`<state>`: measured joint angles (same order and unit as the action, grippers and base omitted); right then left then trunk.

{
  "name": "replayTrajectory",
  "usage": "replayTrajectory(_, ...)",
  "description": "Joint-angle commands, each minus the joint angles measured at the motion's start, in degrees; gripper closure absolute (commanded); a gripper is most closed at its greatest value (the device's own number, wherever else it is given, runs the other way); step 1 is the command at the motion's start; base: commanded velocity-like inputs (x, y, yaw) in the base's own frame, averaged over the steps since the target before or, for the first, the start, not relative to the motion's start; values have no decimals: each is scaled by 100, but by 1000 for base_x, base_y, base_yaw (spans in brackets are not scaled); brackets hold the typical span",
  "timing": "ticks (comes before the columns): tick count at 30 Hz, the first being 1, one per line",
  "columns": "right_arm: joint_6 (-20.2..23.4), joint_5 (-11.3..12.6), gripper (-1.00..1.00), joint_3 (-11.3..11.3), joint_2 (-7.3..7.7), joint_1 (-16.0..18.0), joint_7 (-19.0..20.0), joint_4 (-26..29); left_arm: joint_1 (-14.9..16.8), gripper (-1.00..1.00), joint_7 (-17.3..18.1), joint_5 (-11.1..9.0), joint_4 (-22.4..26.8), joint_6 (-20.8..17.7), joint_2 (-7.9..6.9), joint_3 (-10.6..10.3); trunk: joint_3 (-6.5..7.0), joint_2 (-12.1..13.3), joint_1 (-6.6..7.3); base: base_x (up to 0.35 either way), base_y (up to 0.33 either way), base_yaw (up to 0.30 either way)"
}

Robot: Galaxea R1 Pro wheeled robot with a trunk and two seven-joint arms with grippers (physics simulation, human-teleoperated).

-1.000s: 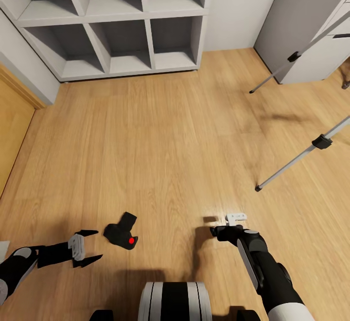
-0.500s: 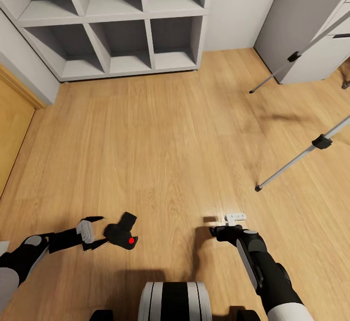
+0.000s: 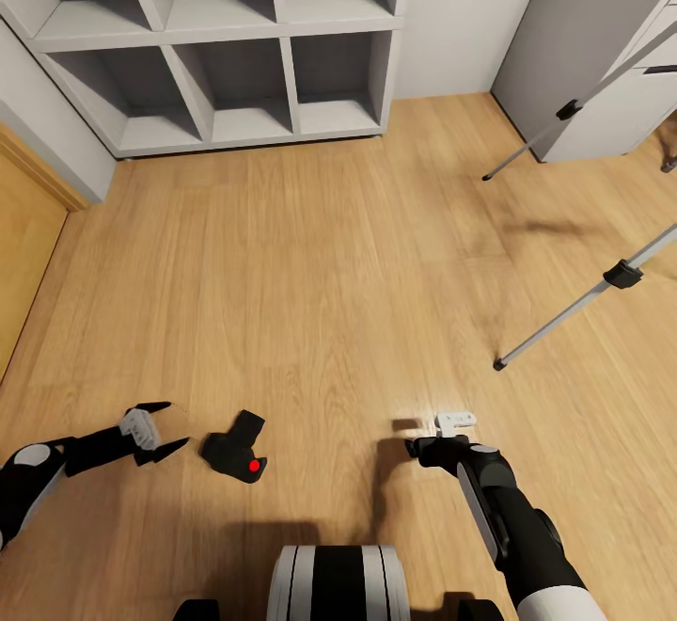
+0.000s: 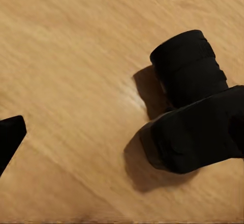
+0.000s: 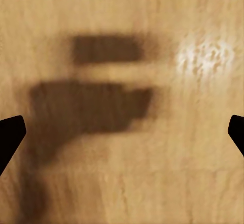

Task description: Attach the digital camera to the camera tripod in the bedroom.

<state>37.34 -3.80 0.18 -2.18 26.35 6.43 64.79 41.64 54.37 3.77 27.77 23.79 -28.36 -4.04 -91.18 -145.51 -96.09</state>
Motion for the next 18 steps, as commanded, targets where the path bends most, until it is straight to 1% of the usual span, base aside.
replayTrajectory(1,28,-42,-100,-6,-2,3,35,8,0,-100,-39,52,37,-9,-37,-16,-3,-1,1,0,0,0)
replayTrajectory(3,28,-42,-100,-8,-2,2,35,8,1,-100,-104,115,101,-75,-102,-15,-3,-1,1,0,0,0)
replayTrajectory(5,28,-39,-100,-8,-2,2,35,8,2,-100,-69,178,165,-140,-150,-13,-3,-1,1,0,0,0)
replayTrajectory(15,9,-82,-100,6,-8,7,13,-216,-2,-100,252,498,487,-460,-111,-2,-3,-1,1,0,0,0)
replayTrajectory(18,-42,-83,-100,11,-9,7,2,-313,0,-100,275,593,583,-556,-102,-4,-3,-1,1,0,0,0)
